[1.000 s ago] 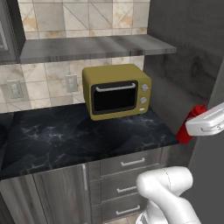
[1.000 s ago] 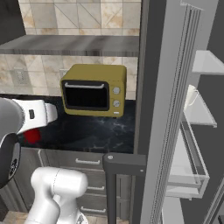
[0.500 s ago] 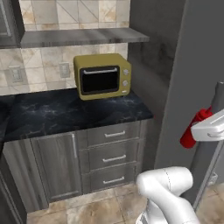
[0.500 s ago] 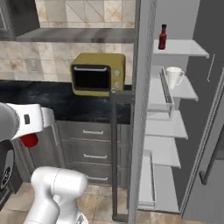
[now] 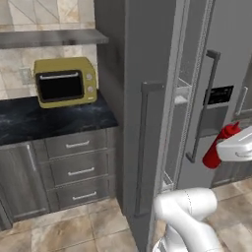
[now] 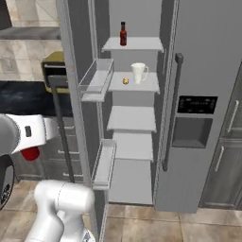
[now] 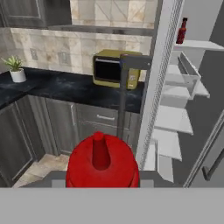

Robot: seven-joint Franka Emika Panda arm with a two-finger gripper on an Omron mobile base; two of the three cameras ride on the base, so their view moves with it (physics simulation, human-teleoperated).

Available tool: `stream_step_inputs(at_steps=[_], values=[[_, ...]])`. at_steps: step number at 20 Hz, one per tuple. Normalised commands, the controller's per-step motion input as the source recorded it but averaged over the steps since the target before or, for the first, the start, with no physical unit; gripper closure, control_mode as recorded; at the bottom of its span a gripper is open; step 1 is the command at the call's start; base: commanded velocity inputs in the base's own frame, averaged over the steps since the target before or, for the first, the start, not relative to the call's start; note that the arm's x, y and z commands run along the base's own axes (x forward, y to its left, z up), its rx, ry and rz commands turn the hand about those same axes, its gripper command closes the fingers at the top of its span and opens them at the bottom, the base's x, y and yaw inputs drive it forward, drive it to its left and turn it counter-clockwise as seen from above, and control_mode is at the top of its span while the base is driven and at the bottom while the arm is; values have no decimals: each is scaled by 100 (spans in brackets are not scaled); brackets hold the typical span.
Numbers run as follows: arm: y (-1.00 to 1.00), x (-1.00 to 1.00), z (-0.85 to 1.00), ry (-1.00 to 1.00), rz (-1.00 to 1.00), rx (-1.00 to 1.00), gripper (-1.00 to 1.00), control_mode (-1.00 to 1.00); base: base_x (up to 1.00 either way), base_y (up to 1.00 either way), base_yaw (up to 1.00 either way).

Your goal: Place the ketchup and condiment bottle from the counter to the top shelf of the fridge. If the existing items in the fridge are on the top shelf, move them to other shelves.

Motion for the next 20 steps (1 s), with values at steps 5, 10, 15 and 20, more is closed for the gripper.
stream_step_inputs(at_steps=[5, 10, 15, 20], values=[[0, 0, 0, 0, 0, 0, 100, 100, 38, -100, -10], [0, 0, 0, 0, 0, 0, 100, 100, 88, -99, -1], [0, 0, 0, 0, 0, 0, 100, 100, 70, -28, 15], [0, 0, 0, 0, 0, 0, 100, 100, 9, 25, 19]])
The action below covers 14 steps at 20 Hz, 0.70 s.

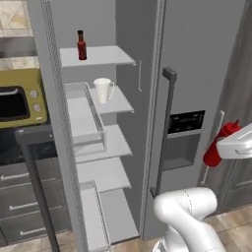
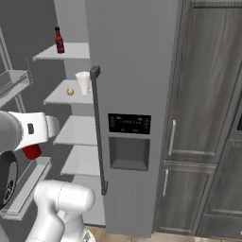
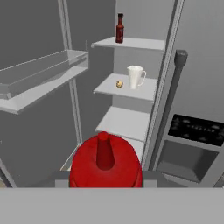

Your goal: Place the ketchup and condiment bottle from the counter to the top shelf of the fridge. If the existing items in the fridge are on the top shelf, move them to other shelves.

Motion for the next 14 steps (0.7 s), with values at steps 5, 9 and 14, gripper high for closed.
stream_step_inputs(at_steps=[5, 9, 14], values=[[0, 0, 0, 0, 0, 0, 100, 100, 46, 29, 9], [0, 0, 0, 0, 0, 0, 100, 100, 56, 54, 7], [0, 0, 0, 0, 0, 0, 100, 100, 33, 62, 6]])
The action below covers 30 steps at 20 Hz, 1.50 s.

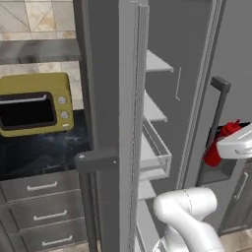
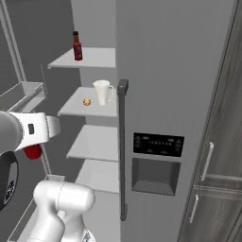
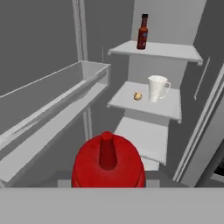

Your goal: Place the ketchup and condiment bottle from the counter to the top shelf of the fridge. If the existing items in the fridge are on the top shelf, move them to other shelves.

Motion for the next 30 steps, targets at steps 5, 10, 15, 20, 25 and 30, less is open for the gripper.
stream_step_inputs(at_steps=[5, 10, 15, 20, 25, 30], values=[[0, 0, 0, 0, 0, 0, 100, 100, 77, 25, 1], [0, 0, 0, 0, 0, 0, 100, 100, 54, -52, 2], [0, 0, 0, 0, 0, 0, 100, 100, 3, -21, 1], [0, 0, 0, 0, 0, 0, 100, 100, 33, 1, 0], [0, 0, 0, 0, 0, 0, 100, 100, 65, 13, 0], [8, 0, 15, 0, 0, 0, 100, -100, 20, 10, 0]])
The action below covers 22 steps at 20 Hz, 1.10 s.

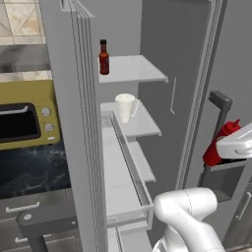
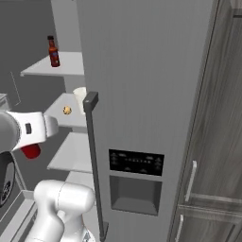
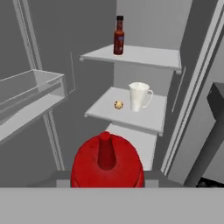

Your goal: Place the ketchup and condiment bottle from the counter to the top shelf of the fridge. If the existing items in the fridge are on the top shelf, move them to other shelves.

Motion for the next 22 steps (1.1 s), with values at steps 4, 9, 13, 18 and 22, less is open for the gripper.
stream_step_inputs(at_steps=[4, 9, 13, 18, 22], values=[[46, 3, 98, -7, 0, 1, 100, -100, 0, 0, 0], [40, 45, 77, -5, -1, 1, 100, -100, 0, 0, 0], [1, 94, 14, 0, 0, 0, 100, -100, 0, 0, 0], [0, 94, 0, -1, 0, 0, 100, -100, 0, 0, 0], [2, 86, 0, -9, 0, 0, 100, -100, 0, 0, 0]])
